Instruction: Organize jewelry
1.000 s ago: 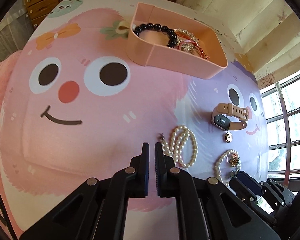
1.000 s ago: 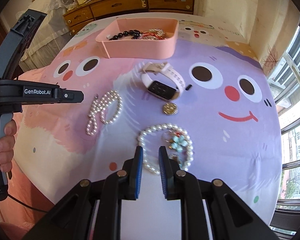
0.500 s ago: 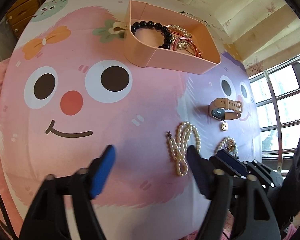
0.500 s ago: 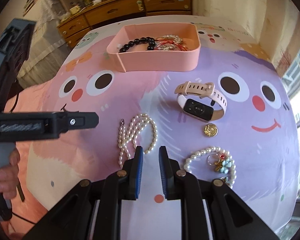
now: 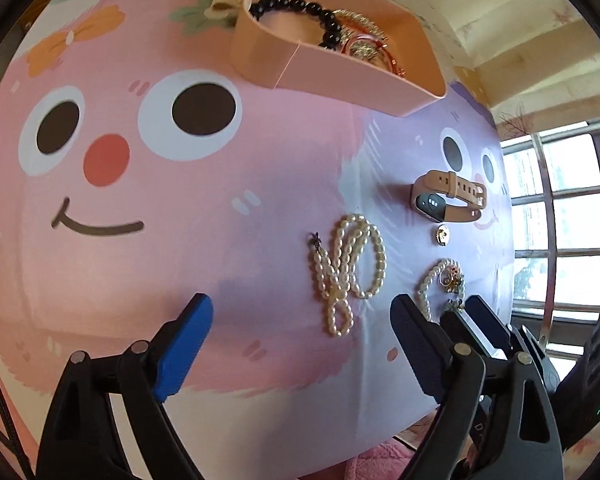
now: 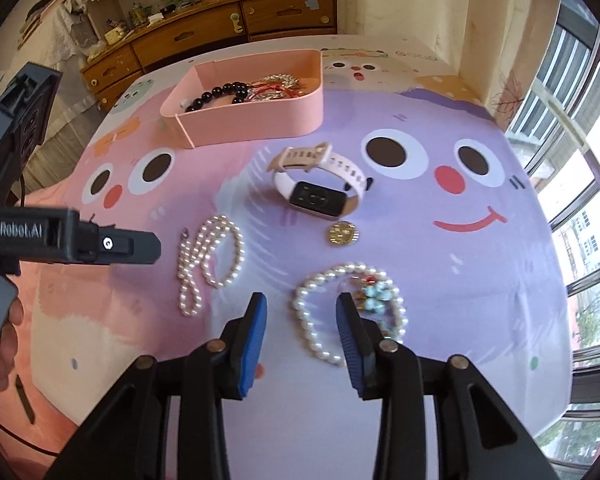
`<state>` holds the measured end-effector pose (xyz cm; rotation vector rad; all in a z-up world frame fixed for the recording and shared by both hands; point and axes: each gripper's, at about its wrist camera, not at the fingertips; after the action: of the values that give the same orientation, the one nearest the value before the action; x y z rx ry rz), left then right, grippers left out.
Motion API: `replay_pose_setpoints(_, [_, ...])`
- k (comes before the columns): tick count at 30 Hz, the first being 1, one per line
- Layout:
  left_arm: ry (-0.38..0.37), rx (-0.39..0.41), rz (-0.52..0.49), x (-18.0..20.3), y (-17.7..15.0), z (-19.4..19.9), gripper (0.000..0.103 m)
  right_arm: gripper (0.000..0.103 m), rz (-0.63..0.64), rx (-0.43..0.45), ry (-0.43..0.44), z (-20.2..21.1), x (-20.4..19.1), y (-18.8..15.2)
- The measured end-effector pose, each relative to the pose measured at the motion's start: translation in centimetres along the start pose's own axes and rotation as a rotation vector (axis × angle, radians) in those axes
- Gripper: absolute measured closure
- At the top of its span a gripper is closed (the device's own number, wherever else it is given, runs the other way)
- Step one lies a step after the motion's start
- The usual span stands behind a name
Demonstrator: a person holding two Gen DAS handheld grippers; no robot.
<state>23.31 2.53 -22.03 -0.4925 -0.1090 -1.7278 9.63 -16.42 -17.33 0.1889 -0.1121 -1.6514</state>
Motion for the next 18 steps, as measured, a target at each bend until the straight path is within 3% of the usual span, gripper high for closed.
replay_pose_setpoints(12, [0.028, 0.031, 0.087, 3.0, -0.3, -2.5, 0.014, 0.067, 0.202, 0.006, -0.089, -1.2, 1.8, -0.7])
replay_pose_setpoints(18, [0.049, 0.05, 0.141, 4.6, -0.4, -3.7, 0.014, 0.067, 0.216, -0.061, -0.048, -2.2, 3.1, -0.9])
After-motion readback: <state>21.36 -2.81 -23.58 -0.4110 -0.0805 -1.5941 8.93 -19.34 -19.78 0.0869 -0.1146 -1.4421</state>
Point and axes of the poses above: each gripper's, at about its wrist camera, not at the fingertips, and z roughly against the way its jaws point, x to its right, y to its top, and after that the axes turned 14 degrees about -x, right-handed
